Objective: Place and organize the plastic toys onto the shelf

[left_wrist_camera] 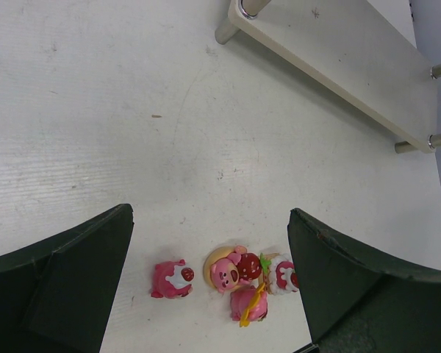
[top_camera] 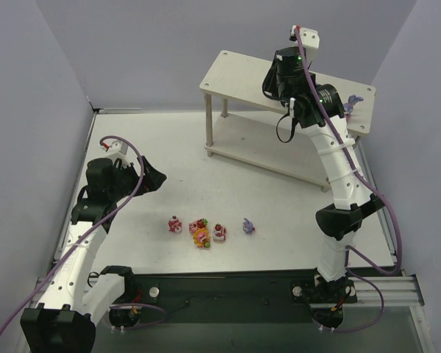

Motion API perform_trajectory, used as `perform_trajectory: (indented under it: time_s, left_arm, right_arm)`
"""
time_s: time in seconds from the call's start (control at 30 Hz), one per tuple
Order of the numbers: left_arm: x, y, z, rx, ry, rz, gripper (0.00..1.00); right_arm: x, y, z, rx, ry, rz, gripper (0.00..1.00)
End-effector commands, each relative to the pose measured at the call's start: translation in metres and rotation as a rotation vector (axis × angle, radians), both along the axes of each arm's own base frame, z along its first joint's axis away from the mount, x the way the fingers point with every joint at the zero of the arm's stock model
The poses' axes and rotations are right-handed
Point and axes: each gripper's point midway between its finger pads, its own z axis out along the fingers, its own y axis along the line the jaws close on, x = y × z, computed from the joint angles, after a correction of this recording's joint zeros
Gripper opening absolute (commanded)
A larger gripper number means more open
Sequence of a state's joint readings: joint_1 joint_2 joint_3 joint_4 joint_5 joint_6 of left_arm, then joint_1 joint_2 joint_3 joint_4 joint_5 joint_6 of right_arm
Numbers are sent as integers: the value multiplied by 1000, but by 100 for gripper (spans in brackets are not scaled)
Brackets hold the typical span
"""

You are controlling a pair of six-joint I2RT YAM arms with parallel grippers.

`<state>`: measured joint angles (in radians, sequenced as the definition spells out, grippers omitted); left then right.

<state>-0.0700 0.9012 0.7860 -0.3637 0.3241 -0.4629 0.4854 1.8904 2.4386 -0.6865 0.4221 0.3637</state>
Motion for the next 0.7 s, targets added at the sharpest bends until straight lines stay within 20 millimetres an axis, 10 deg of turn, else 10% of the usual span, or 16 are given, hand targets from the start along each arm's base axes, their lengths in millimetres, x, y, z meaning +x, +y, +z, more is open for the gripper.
perform_trajectory:
  time_s: [0.0,0.17,0.67]
  left_arm:
    - [1,3,9,1,-33,13,96]
    - [1,3,9,1,-36,13,96]
    - [1,4,9,0,-36,15,96]
  right_arm:
    - [2,-5,7,-2,-20,-19,16]
    - [6,-5,7,15,-26,-15,0]
    - [-24,-10,35,65,-77,23,0]
